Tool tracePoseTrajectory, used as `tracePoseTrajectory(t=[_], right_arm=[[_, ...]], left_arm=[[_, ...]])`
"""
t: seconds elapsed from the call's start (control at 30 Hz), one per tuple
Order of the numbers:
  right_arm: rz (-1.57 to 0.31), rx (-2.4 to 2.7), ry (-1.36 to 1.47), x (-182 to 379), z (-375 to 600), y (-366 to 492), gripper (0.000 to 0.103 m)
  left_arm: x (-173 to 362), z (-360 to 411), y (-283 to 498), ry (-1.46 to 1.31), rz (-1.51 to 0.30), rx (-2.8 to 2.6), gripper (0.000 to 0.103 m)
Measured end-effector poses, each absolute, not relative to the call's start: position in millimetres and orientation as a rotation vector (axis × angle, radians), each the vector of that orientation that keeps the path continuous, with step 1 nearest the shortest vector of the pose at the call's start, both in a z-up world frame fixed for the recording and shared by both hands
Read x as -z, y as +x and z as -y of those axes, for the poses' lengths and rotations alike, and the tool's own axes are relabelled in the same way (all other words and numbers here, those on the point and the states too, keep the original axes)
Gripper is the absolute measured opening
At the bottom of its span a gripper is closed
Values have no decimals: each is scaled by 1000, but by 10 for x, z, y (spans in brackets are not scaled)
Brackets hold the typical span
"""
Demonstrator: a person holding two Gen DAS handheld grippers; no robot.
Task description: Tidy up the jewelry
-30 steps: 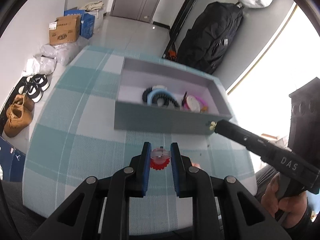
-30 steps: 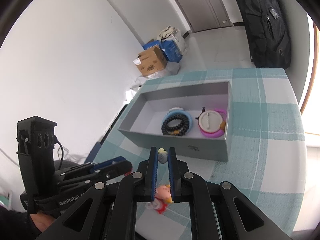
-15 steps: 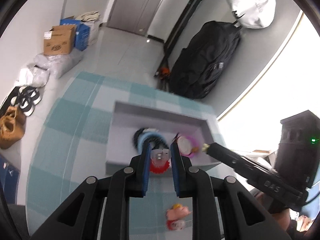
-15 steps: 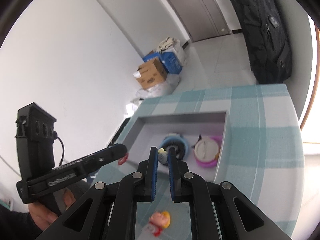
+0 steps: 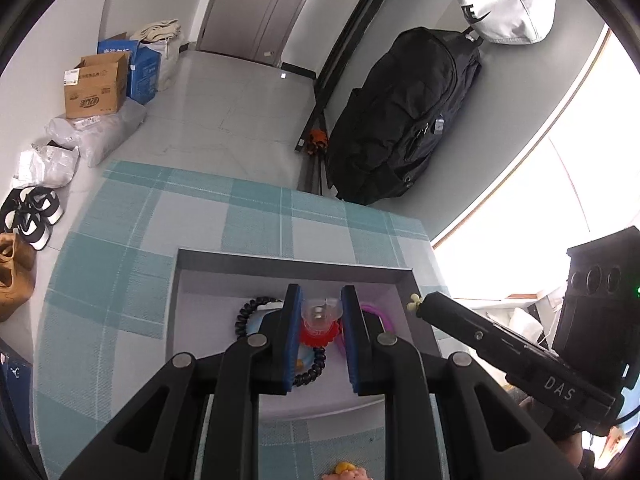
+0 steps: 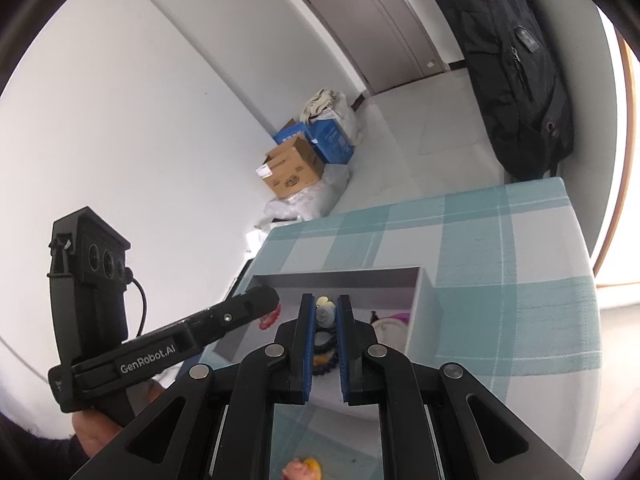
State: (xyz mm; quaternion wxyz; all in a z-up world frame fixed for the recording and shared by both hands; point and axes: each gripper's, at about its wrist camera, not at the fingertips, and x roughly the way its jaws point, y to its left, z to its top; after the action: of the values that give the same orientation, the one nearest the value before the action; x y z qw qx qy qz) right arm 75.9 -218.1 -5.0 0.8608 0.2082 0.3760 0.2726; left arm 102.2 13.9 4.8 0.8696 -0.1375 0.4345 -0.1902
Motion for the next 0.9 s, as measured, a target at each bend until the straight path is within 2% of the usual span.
tracePoseTrajectory(t=[0.6, 0.67, 0.7, 0.73, 0.8, 0.87, 0.9], right_arm=[[-829, -560, 443, 136, 2162, 827, 12], [-819, -557, 452, 121, 2181, 809, 14], [-813, -558, 456, 112, 2190, 804, 15], [-806, -557, 458, 97, 2202, 794, 19], [-779, -545, 466, 55, 2261, 755, 31], [-754, -536, 477, 23, 2314, 726, 50], [-744, -530, 481, 8, 2335, 717, 54]], left_arm=[[36, -150, 1126, -341, -988, 409, 15], [40, -172, 1147, -363, -1001, 409, 21], [35, -189, 1147, -372, -996, 412, 31], [20, -206, 1140, -378, -985, 412, 48], [-8, -243, 1124, -388, -958, 402, 64], [-47, -291, 1093, -408, -927, 400, 66], [-45, -288, 1099, -403, -926, 394, 66]])
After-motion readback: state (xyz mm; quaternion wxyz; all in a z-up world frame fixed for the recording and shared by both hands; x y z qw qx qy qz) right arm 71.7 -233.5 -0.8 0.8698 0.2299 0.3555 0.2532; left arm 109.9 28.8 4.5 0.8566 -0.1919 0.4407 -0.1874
